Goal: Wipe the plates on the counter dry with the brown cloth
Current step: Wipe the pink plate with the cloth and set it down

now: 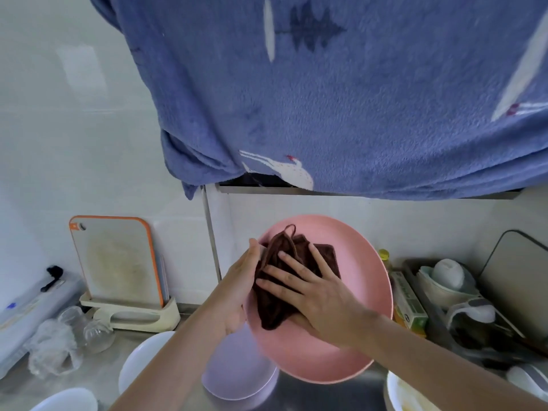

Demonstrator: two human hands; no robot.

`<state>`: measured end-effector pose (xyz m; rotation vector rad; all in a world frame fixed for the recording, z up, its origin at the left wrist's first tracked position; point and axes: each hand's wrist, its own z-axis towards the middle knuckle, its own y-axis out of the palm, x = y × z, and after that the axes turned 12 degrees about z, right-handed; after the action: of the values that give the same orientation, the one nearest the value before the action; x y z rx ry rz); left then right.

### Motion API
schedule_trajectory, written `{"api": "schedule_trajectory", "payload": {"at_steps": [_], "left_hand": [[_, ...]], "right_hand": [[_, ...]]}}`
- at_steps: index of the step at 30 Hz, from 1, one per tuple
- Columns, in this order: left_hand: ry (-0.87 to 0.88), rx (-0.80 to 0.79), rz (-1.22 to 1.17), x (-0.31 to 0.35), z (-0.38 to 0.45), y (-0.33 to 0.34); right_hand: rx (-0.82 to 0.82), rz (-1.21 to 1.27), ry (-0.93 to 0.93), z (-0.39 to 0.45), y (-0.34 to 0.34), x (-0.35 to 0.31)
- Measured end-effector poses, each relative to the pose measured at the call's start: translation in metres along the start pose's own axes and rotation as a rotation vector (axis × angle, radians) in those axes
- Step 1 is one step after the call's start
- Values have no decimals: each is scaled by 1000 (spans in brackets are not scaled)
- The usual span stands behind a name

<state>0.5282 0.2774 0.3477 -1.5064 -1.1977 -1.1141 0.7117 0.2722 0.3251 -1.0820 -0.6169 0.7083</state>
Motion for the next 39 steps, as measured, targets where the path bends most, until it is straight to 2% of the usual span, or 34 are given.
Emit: {"api": "schedule_trajectory", "payload": {"at_steps": [4, 12, 18, 21, 23, 30, 35, 39], "left_hand": [[48, 28, 13, -8, -9, -3], [20, 312, -68, -13, -7, -18], [20, 411, -83, -13, 6, -21], [40, 441, -64, -14, 13, -17], [50, 457, -34, -16, 16, -10], [-100, 423, 9, -67, 35, 25], [-285, 332, -61, -140, 59, 53], [-485, 334, -54, -205, 84, 86]], "right_hand": [[49, -27, 113, 8, -7, 19], [144, -101, 438, -23, 0, 29], [224, 106, 524, -59, 17, -18], [204, 343, 535, -62, 24, -44], [251, 556, 609, -57, 22, -56], [142, 1430, 1251, -45, 21, -48], [344, 1733, 1591, -81, 42, -20], [483, 1816, 1754, -122, 51, -7]]}}
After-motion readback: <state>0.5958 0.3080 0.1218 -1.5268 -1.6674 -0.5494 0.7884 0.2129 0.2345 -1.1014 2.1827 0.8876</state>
